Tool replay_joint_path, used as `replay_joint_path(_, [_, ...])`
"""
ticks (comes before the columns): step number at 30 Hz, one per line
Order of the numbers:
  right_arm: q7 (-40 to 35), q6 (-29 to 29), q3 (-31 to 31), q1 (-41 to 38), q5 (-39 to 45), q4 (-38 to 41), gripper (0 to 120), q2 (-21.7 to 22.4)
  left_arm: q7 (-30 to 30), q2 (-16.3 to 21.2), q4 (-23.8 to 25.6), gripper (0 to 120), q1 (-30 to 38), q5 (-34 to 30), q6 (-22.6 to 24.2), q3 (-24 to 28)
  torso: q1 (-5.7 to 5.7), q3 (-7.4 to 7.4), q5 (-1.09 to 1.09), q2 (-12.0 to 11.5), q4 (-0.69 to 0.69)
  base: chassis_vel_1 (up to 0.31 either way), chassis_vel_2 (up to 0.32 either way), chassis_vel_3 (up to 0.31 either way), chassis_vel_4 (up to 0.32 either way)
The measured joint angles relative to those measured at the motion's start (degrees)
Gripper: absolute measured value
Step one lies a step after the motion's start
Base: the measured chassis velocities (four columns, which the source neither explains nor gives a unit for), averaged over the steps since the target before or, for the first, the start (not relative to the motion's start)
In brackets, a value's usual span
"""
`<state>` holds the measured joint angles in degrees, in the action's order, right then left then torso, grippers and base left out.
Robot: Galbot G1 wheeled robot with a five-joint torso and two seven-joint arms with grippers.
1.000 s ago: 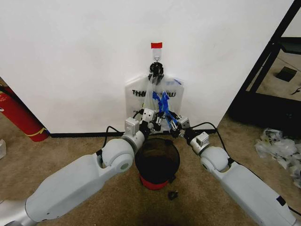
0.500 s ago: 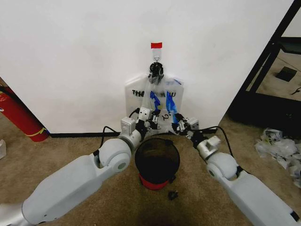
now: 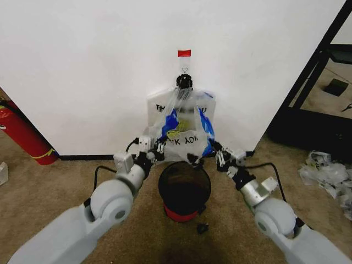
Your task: Pick up the garbage bag from the wall and place it over the trash bin.
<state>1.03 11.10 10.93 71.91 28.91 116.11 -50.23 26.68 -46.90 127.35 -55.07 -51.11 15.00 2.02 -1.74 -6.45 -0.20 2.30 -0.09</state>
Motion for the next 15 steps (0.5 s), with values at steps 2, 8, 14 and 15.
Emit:
replay_joint_path(2, [0.4, 0.3, -0.1, 0.7, -0.4, 0.1, 0, 0.1, -0.1, 0.3, 1.0, 0, -2.2, 0.6, 0.0, -1.0, 0.00, 0.00, -0.02, 0.0, 0.04, 0.000, 0.000, 0.000, 0.000])
replay_joint_path(8, [0.9, 1.0, 0.3, 4.2, -1.7, 1.2, 0, 0.3, -0.4, 0.5, 2.1, 0, -5.9, 1.9, 0.0, -1.8, 0.00, 0.00, -0.01, 0.0, 0.02, 0.000, 0.000, 0.000, 0.000])
replay_joint_path(14, [1.4, 1.6, 0.3, 5.9, -3.1, 1.5, 0, 0.5, -0.8, 0.7, 2.7, 0, -8.8, 3.7, -0.2, -2.3, 0.00, -0.01, -0.01, 0.0, 0.08, 0.000, 0.000, 0.000, 0.000])
replay_joint_path(15, [1.4, 1.6, 0.3, 5.9, -3.1, 1.5, 0, 0.5, -0.8, 0.7, 2.7, 0, -8.8, 3.7, -0.2, -2.3, 0.00, -0.01, -0.01, 0.0, 0.08, 0.000, 0.000, 0.000, 0.000])
